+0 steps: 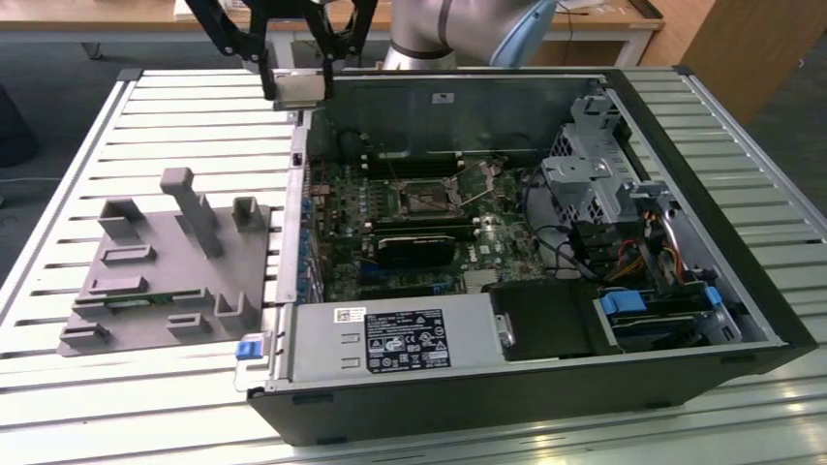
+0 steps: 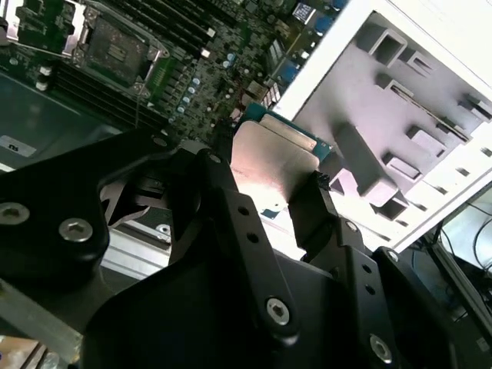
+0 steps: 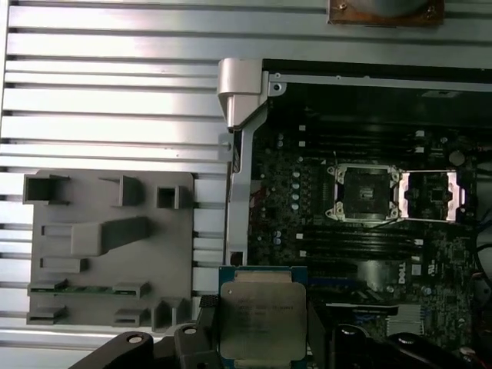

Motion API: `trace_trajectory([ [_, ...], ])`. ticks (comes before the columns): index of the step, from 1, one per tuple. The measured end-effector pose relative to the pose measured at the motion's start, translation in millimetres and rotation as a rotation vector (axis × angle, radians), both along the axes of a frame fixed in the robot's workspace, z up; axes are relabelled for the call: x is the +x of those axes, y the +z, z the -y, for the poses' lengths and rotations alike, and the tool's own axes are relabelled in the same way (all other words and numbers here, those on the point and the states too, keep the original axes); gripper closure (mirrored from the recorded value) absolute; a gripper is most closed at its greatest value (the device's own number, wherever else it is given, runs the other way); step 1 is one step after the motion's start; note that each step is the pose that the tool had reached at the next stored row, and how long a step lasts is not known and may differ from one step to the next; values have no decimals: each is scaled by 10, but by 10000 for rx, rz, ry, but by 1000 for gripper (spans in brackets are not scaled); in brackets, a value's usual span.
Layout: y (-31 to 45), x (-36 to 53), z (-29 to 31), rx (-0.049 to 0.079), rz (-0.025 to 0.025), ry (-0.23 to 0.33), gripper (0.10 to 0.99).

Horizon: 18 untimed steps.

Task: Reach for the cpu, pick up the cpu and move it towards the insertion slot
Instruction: 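Pick up the cpu and move it towards the insertion slot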

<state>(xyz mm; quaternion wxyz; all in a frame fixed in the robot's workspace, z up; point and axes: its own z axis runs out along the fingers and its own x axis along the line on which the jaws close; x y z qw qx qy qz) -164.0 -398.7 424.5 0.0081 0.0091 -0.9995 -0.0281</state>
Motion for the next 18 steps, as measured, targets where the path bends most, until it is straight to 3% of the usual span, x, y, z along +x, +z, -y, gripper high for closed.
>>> trace_trajectory([
  [5, 0, 119, -36, -1, -1, 0, 545],
  [11, -4, 221, -177, 0, -1, 3, 545],
  [18, -9, 461, -228, -1, 0, 0, 545],
])
